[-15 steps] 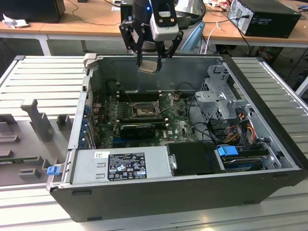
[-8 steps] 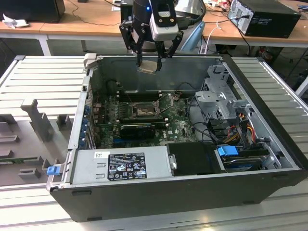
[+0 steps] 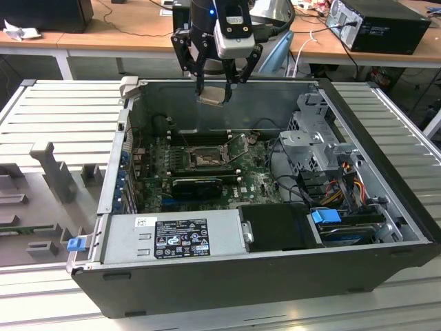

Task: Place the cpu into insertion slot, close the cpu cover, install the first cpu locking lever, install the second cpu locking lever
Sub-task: 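Place the cpu into insertion slot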

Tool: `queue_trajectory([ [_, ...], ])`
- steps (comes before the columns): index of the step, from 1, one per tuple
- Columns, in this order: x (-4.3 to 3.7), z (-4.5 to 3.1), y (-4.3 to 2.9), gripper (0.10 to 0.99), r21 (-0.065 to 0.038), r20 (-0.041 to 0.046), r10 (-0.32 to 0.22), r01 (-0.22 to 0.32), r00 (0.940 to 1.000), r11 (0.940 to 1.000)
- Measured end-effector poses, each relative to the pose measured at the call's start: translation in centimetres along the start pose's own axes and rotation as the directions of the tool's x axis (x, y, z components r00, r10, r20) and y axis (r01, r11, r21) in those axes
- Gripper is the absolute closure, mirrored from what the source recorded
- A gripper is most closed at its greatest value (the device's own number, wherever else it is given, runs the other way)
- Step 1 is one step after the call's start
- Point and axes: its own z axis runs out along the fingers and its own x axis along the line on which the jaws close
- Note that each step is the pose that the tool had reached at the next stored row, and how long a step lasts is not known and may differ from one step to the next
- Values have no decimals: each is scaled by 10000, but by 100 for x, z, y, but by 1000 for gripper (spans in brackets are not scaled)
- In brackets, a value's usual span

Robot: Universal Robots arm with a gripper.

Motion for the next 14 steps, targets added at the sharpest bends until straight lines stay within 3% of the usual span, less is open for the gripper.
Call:
queue_trajectory([
  [14, 0, 0, 0, 557, -6, 24, 274, -274, 9996, 9996],
])
